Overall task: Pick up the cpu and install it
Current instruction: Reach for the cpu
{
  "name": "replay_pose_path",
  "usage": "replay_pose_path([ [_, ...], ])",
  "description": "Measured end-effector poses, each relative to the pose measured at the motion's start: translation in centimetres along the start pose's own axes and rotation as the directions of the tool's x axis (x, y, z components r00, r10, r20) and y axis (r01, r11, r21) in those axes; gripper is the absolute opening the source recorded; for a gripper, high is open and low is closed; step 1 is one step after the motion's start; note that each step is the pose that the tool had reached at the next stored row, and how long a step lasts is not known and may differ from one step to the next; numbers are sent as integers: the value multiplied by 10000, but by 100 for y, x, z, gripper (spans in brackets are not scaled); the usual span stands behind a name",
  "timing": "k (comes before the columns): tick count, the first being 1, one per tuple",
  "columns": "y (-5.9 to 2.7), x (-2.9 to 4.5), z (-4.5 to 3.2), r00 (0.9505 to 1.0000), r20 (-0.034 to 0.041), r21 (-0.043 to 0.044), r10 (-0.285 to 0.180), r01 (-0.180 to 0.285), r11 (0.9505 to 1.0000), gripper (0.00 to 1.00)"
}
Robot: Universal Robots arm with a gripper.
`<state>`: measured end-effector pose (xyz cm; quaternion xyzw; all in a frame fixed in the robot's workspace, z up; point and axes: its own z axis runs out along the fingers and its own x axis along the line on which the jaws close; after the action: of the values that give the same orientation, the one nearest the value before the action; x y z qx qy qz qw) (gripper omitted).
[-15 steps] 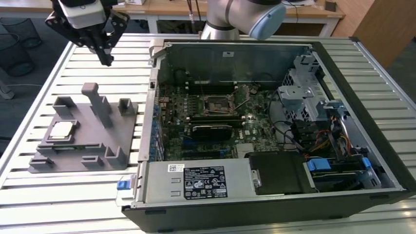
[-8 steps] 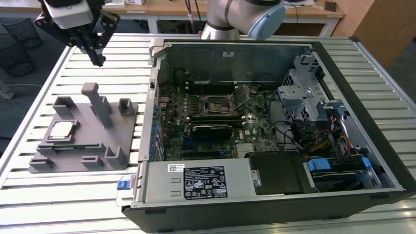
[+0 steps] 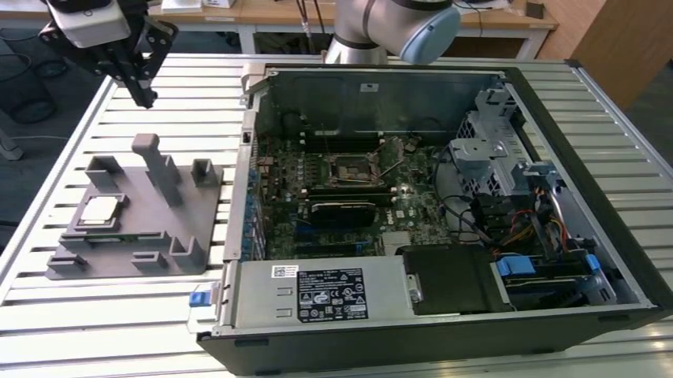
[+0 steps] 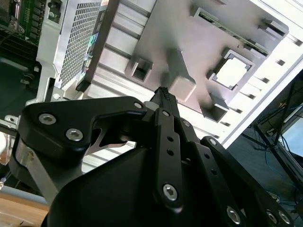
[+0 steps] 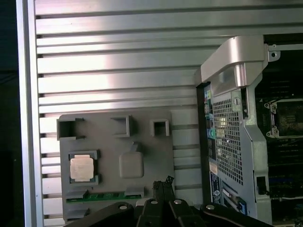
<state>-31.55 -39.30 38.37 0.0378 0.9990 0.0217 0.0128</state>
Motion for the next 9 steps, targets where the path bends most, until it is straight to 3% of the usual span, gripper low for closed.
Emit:
replay_pose_path([
  [9,-17,238,6,10000,-1,0,1,-1,10000,11],
])
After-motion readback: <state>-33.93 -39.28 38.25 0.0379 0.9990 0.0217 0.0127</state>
